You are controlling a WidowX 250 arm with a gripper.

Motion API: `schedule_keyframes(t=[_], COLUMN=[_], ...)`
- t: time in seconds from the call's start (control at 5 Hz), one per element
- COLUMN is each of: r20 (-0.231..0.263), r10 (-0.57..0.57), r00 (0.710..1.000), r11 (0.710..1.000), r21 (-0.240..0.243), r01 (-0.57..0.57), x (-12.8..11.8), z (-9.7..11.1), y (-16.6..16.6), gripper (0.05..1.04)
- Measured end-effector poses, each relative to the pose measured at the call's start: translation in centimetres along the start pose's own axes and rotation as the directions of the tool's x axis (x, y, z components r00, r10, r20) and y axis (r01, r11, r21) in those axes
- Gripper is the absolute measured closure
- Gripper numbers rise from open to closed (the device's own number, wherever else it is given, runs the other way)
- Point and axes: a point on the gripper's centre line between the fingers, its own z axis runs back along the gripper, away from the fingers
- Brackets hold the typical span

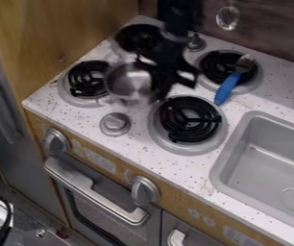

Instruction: Mover olla plateada al fogon inferior derecha

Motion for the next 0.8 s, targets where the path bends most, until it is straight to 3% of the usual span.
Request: schedule_keyframes(t=[0.4, 0.8], r20=[-0.015, -0.014], r10=[-0.083, -0.065], r00=[0.996, 0.998], r11=[0.996, 0.996], r21=[-0.020, -0.061], r01=[0.083, 0.064], x=[-2.1, 0.6], z=[-1.4, -2.1], y=[-7.4, -10.2], gripper=[1.014, 1.014])
